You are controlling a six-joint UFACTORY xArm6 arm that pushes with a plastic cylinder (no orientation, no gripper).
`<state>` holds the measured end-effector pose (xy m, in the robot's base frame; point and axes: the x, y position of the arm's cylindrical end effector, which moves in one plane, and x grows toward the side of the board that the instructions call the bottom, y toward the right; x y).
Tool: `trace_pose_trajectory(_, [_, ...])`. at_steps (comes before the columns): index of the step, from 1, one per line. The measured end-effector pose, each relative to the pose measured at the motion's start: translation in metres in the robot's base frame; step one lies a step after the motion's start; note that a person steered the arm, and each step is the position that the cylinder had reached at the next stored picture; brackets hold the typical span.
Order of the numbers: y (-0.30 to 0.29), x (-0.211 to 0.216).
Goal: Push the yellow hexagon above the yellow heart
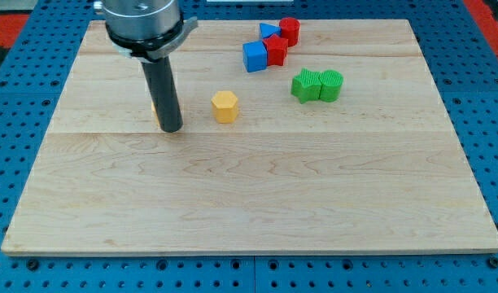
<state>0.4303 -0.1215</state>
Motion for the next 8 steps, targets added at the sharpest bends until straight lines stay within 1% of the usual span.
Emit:
trace_pose_trajectory(1, [-0.015,-0.012])
trace_pose_trajectory(2, [-0.025,-0.036])
trace_pose_trajectory(3, [-0.025,-0.04])
trace_pose_trajectory(4, [-0.02,-0.013])
trace_pose_trajectory(5, [0.014,0.005])
trace_pose_trajectory(7, [0.093,0.007])
trace_pose_trajectory(8, [0.11,0.005])
